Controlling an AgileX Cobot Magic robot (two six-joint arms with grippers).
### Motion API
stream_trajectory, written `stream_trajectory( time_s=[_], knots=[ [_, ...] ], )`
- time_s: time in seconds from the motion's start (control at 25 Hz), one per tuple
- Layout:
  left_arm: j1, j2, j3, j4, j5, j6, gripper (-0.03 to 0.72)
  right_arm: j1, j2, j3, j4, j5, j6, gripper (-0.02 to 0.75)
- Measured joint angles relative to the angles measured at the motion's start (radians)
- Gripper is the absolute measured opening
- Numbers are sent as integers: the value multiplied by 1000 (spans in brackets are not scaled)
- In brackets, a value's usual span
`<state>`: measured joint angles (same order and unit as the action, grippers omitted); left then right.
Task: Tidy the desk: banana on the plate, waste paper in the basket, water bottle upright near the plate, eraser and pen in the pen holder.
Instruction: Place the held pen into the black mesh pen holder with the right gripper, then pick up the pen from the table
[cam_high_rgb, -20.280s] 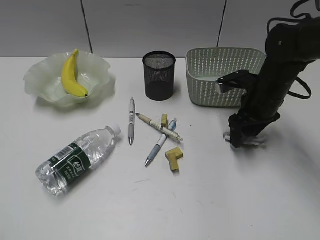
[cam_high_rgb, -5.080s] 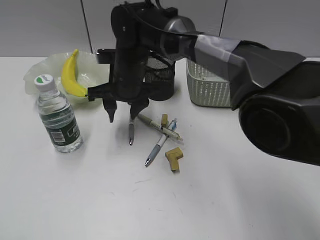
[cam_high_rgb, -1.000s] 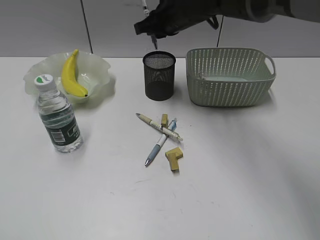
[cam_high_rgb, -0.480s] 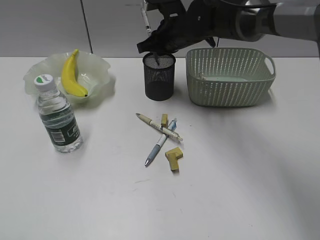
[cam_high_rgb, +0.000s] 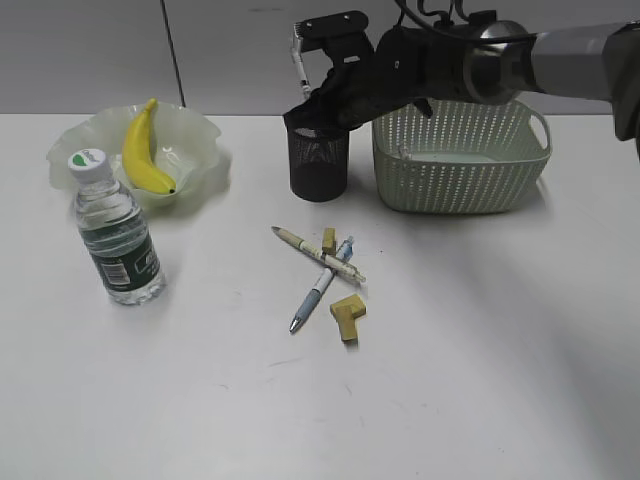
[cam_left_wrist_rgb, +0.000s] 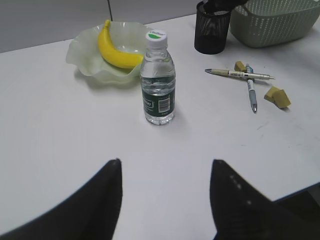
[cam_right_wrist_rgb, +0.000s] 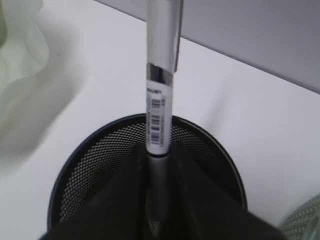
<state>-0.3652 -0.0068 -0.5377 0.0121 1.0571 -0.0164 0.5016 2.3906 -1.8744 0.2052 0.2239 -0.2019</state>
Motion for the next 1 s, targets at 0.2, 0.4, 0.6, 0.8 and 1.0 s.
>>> stream_trajectory(
  time_s=[0.2, 0.4, 0.6, 0.8, 1.0],
  knots=[
    [0, 0, 0, 0, 0, 0, 420, -3, 3, 0, -2, -14, 0, 139],
    [0, 0, 0, 0, 0, 0, 420, -3, 3, 0, -4, -16, -1, 337],
    [0, 0, 0, 0, 0, 0, 420, -3, -5, 0, -5, 1, -1, 440],
    [0, 0, 0, 0, 0, 0, 420, -3, -59, 0, -10, 86, -1, 449],
    [0, 0, 0, 0, 0, 0, 420, -3, -145, 0, -29, 234, 2, 449]
  ],
)
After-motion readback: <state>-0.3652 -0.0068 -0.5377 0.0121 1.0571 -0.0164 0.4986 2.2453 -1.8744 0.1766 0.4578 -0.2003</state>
